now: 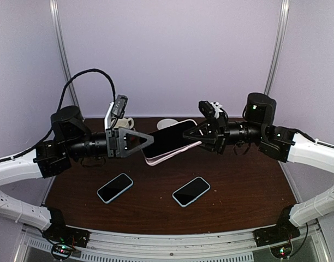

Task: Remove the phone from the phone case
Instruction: Pass from the right arm to the left

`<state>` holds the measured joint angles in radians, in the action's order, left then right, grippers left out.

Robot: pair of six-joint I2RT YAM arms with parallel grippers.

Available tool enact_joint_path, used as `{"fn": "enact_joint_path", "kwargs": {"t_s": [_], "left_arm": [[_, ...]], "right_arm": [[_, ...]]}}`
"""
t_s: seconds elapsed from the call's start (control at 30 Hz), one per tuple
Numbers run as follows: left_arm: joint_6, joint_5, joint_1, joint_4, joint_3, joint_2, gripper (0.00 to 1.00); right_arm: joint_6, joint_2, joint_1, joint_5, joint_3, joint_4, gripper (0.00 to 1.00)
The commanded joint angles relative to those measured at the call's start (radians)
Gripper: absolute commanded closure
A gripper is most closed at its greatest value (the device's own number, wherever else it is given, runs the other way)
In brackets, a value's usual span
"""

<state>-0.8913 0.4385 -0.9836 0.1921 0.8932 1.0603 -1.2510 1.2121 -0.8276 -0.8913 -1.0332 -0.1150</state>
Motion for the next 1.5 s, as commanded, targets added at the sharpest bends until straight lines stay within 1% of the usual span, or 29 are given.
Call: {"fn": "enact_joint_path", "kwargs": {"t_s": [0.0,0.1,0.2,0.27,0.33,0.4,0.47,0.57,0.7,0.8,0.9,1.03,1.13,1.2,1.3,1.47], "left_arm": [[0.145,-0.022,-0.014,-0.016,-0.001,-0.013,0.37],[0.204,-0.052,-0.029,-0.048,0.011,-0.02,0.39],[0.292,-0.109,-0.049,-0.148,0.051,-0.016,0.43],[0.302,-0.126,-0.05,-0.178,0.063,-0.016,0.46],[0.293,-0.108,-0.051,-0.168,0.06,-0.022,0.47],[0.279,-0.089,-0.061,-0.116,0.039,-0.039,0.47],[0.274,-0.109,-0.072,-0.103,0.026,-0.057,0.47],[0.229,-0.122,-0.073,-0.118,0.024,-0.066,0.5],[0.073,-0.119,-0.073,-0.088,0.022,-0.047,0.55],[-0.062,-0.081,-0.075,0.024,-0.009,-0.026,0.56],[-0.165,-0.066,-0.075,0.079,-0.032,-0.011,0.58],[-0.226,-0.028,-0.074,0.181,-0.05,0.008,0.6],[-0.224,0.006,-0.074,0.207,-0.04,0.027,0.65],[-0.227,0.03,-0.075,0.235,-0.037,0.043,0.66],[-0.242,0.059,-0.074,0.281,-0.028,0.071,0.69],[-0.231,0.074,-0.073,0.279,-0.003,0.096,0.78]], "right_arm": [[-0.134,-0.005,0.004,0.0,0.014,-0.212,1.0],[-0.151,-0.005,0.004,0.011,0.012,-0.217,1.0],[-0.163,-0.003,0.002,0.011,0.007,-0.219,1.0],[-0.16,-0.004,0.002,0.012,0.005,-0.216,1.0],[-0.161,-0.005,0.002,0.011,0.009,-0.217,1.0],[-0.151,-0.005,0.002,0.009,0.009,-0.202,1.0],[-0.139,-0.005,0.002,0.009,0.011,-0.179,1.0],[-0.099,-0.011,-0.001,0.012,0.01,-0.175,1.0],[0.117,-0.052,-0.007,0.076,-0.011,-0.058,1.0],[0.282,-0.08,-0.008,0.142,-0.036,0.058,1.0],[0.357,-0.106,-0.011,0.183,-0.019,0.052,1.0],[0.404,-0.129,-0.011,0.186,0.003,0.006,1.0],[0.397,-0.132,-0.011,0.146,0.013,-0.054,1.0],[0.388,-0.134,-0.012,0.124,0.017,-0.076,0.99],[0.383,-0.128,-0.011,0.102,0.01,-0.07,1.0],[0.368,-0.101,-0.012,0.074,-0.01,-0.028,1.0]]}}
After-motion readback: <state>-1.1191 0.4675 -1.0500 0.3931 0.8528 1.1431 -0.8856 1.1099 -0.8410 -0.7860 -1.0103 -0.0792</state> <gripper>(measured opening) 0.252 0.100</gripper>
